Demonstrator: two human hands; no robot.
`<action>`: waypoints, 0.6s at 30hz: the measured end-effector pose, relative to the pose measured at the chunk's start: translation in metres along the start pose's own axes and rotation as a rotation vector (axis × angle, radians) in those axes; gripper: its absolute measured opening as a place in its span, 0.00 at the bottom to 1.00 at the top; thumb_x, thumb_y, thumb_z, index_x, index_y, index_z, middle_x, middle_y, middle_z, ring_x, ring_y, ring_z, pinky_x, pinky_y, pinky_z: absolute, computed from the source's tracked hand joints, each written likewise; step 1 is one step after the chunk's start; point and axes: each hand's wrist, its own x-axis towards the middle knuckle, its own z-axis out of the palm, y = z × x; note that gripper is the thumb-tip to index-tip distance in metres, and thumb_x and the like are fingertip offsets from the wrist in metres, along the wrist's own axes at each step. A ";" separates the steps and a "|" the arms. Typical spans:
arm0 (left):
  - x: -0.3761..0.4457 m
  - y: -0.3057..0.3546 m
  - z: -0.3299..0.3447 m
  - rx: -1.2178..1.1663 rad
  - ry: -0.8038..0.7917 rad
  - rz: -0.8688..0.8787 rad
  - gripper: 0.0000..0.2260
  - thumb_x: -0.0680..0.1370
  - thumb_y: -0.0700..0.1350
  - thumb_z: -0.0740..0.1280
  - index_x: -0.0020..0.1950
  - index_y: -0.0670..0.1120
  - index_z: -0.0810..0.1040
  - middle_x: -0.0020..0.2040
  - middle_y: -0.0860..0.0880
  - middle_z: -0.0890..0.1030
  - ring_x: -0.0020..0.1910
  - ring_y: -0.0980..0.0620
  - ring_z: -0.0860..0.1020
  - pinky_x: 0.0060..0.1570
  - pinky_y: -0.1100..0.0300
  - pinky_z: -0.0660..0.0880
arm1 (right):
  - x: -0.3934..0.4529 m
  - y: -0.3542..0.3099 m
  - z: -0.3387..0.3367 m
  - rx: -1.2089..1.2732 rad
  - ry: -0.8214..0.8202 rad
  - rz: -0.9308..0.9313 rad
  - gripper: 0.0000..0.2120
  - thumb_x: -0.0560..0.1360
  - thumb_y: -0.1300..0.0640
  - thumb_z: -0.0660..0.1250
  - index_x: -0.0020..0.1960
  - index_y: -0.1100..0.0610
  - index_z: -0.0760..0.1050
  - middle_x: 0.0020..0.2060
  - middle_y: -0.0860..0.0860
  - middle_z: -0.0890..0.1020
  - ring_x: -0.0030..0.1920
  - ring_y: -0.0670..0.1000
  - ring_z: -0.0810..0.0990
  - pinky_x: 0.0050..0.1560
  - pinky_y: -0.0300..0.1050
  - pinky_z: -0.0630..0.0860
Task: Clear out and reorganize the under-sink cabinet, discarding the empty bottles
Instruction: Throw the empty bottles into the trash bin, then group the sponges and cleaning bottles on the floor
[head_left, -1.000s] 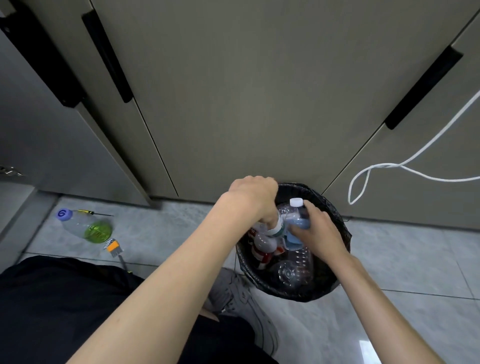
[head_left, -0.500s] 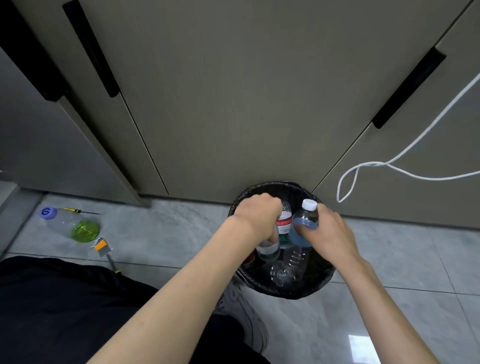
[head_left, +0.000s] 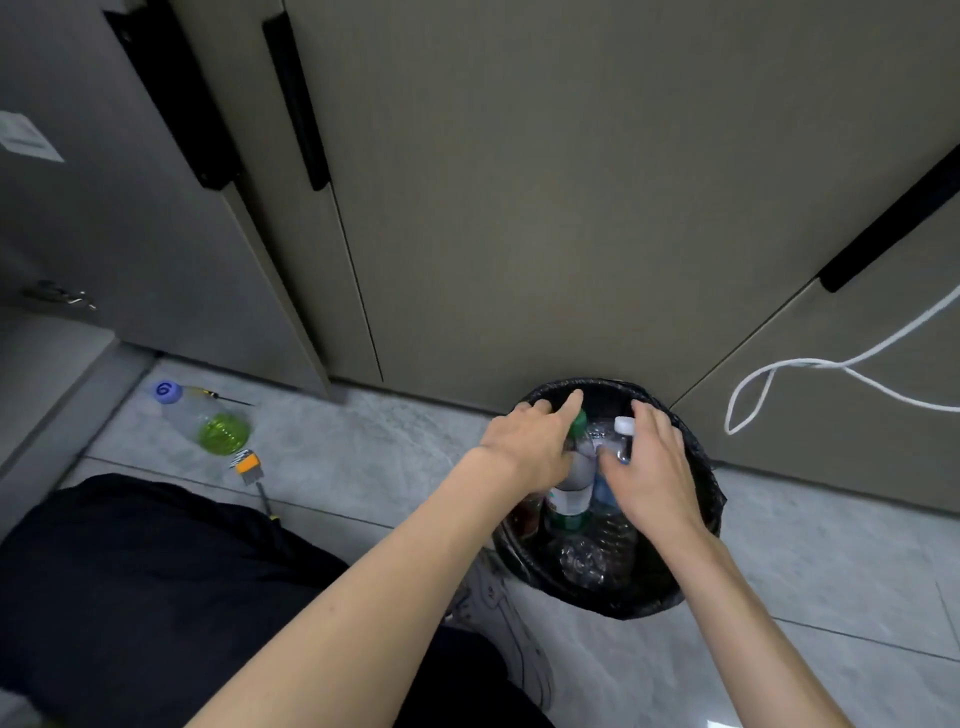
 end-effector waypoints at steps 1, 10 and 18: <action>-0.005 -0.004 -0.008 0.026 0.020 -0.003 0.32 0.80 0.51 0.61 0.81 0.53 0.50 0.67 0.44 0.71 0.67 0.41 0.69 0.58 0.46 0.71 | 0.000 -0.009 -0.003 0.042 0.044 -0.057 0.30 0.78 0.53 0.68 0.77 0.56 0.62 0.72 0.51 0.68 0.71 0.53 0.66 0.65 0.49 0.69; -0.117 -0.121 -0.121 0.242 0.388 -0.309 0.12 0.78 0.55 0.60 0.47 0.50 0.79 0.50 0.43 0.81 0.48 0.39 0.78 0.40 0.55 0.67 | 0.011 -0.171 0.004 0.012 -0.173 -0.421 0.09 0.75 0.50 0.64 0.53 0.44 0.80 0.44 0.42 0.84 0.49 0.53 0.82 0.50 0.49 0.78; -0.294 -0.258 -0.152 0.202 0.608 -0.816 0.12 0.76 0.53 0.60 0.39 0.47 0.77 0.38 0.46 0.76 0.37 0.41 0.73 0.35 0.56 0.67 | -0.029 -0.378 0.060 0.034 -0.333 -0.877 0.10 0.75 0.50 0.61 0.52 0.44 0.79 0.46 0.42 0.83 0.48 0.52 0.80 0.47 0.48 0.75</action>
